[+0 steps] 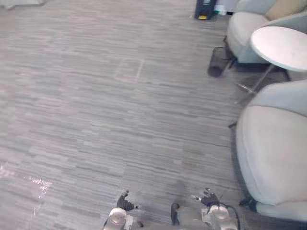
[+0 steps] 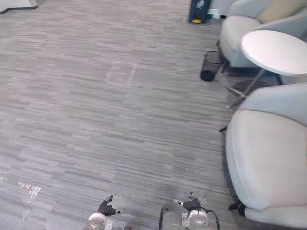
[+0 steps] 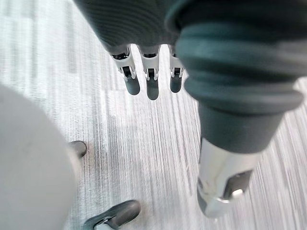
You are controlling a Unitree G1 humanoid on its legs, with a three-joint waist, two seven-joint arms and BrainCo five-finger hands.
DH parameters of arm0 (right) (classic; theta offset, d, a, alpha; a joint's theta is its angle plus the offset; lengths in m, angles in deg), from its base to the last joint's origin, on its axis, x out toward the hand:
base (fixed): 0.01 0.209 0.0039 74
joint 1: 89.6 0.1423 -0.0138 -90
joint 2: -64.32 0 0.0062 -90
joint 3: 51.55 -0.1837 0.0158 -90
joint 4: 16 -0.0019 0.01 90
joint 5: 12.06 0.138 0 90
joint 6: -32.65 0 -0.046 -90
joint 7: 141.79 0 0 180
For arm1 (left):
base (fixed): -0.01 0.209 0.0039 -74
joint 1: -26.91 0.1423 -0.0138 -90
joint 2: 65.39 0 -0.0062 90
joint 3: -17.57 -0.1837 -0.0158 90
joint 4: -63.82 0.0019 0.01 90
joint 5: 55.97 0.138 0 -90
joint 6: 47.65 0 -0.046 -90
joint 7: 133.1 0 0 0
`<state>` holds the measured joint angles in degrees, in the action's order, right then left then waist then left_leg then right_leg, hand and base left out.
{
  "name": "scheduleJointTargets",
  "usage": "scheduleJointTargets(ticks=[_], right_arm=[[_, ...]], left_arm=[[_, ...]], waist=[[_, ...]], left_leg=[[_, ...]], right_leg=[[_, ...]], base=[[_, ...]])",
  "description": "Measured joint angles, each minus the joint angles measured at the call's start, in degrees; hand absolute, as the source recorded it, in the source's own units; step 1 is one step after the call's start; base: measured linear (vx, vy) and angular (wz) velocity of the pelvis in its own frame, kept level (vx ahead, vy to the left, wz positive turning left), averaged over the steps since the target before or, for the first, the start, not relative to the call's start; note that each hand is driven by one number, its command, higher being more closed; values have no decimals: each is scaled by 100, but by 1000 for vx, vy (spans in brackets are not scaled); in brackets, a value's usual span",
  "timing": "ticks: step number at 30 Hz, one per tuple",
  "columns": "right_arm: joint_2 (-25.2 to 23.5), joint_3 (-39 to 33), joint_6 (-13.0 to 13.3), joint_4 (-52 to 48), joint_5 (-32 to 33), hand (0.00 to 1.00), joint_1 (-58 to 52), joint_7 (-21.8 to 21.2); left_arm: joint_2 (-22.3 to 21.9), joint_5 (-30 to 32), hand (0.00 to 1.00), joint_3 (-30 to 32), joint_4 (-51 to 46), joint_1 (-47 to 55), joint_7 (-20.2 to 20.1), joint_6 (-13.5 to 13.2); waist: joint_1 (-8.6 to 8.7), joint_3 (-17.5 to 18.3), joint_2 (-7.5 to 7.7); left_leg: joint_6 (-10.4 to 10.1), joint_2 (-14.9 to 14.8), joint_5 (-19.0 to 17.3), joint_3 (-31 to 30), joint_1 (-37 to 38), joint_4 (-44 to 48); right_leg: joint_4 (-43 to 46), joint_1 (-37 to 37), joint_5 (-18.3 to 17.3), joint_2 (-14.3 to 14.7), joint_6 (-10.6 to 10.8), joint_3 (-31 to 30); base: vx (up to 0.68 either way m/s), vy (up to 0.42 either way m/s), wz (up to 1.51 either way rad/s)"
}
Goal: Organize the slippers on the shoe rack
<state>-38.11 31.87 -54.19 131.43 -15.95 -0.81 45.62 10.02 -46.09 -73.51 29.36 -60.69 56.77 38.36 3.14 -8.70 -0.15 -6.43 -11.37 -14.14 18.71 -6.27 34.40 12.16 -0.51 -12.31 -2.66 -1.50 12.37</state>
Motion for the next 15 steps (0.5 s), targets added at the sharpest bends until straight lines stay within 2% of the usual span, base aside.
scheduleJointTargets(ticks=[1, 3, 4, 5, 6, 7, 8, 9, 10, 11, 13, 14, 15], right_arm=[[9, 1, -5, 6, 0, 0, 0, 3], [14, 18, 2, -4, -1, 0, 90, 7], [-10, 24, -25, -2, -3, 0, 171, 8], [-19, 22, -38, 4, -3, 0, 178, 11], [-17, 24, -45, 10, -4, 0, 164, 13], [15, 45, -47, 21, -11, 0, 107, 16], [-1, 99, -51, 79, -21, 0, 86, 17], [-20, 141, -47, 83, -51, 0, 53, 7], [-26, 150, -44, 80, -64, 0, 49, 0], [-79, 139, -46, 68, -42, 0, 11, -18], [-193, 70, -28, -35, -60, 0, 35, -30], [-228, 74, -22, -42, -58, 0, 45, -41], [-232, 91, -21, -40, -59, 0, 57, -49]], left_arm=[[-6, -4, 0, 6, -41, 18, 0, -36], [2, -48, 0, 12, -53, 10, 0, -60], [22, -77, 0, 35, -52, -47, -1, -59], [29, -100, 0, 54, -55, -78, -2, -57], [33, -102, 0, 63, -55, -99, -1, -58], [27, -105, 0, 60, -56, -95, 0, -59], [56, -110, 0, 64, -38, -127, -1, -51], [102, -110, 0, 71, -30, -138, 0, -36], [97, -108, 0, 70, -14, -138, -5, -20], [95, -107, 0, 62, 0, -137, -8, -9], [174, -106, 0, 7, 29, -125, -9, 44], [248, -100, 0, -11, 34, -67, -9, 77], [286, -100, 0, -5, 32, -50, -1, 83]], waist=[[-46, 41, 5], [-80, 50, -20], [-91, 25, 12], [-95, 2, 42], [-99, -12, 57], [-130, 0, 33], [-164, 43, 122], [-160, 63, 156], [-143, 62, 148], [-120, 48, 166], [-29, -27, 296], [11, -31, 318], [-4, -37, 328]], left_leg=[[63, -34, -30, 189, -113, -34], [170, 49, 13, 274, -380, -661], [255, 213, 165, 236, -628, -1339], [254, 309, 287, 221, -702, -1586], [253, 422, 512, 180, -758, -1925], [267, 535, 1146, 70, -757, -2302], [459, 663, 1110, 56, -750, -2139], [508, 753, 850, 29, -758, -2030], [551, 785, 718, 17, -751, -1949], [622, 873, 549, -36, -605, -1910], [695, 1088, 328, -160, -169, -1927], [715, 1136, 182, -216, 167, -1943], [713, 1142, 90, -271, 484, -2028]], right_leg=[[-146, -124, -1, -18, -1, 23], [-329, -265, 9, -73, 22, 91], [-446, -316, 13, -185, 65, 127], [-496, -372, 13, -256, 88, 160], [-551, -451, 21, -319, 178, 189], [-626, -589, -49, -338, 363, 212], [-611, -684, -159, -485, 527, 154], [-340, -607, -190, -610, 578, 155], [76, -446, -201, -694, 596, 113], [1239, -34, -212, -875, 632, -77], [3133, 592, 26, -1136, 856, -523], [4040, 880, -41, -1080, 820, -714], [4421, 1055, -173, -1015, 746, -707]], base=[[197, -29, 28], [259, 67, 19], [273, 138, 27], [268, 153, 29], [229, 164, 18], [319, 216, 8], [345, 226, 6], [352, 233, 6], [297, 215, 18], [390, 289, 22], [428, 254, 41], [573, 182, 47], [587, 143, 41]])
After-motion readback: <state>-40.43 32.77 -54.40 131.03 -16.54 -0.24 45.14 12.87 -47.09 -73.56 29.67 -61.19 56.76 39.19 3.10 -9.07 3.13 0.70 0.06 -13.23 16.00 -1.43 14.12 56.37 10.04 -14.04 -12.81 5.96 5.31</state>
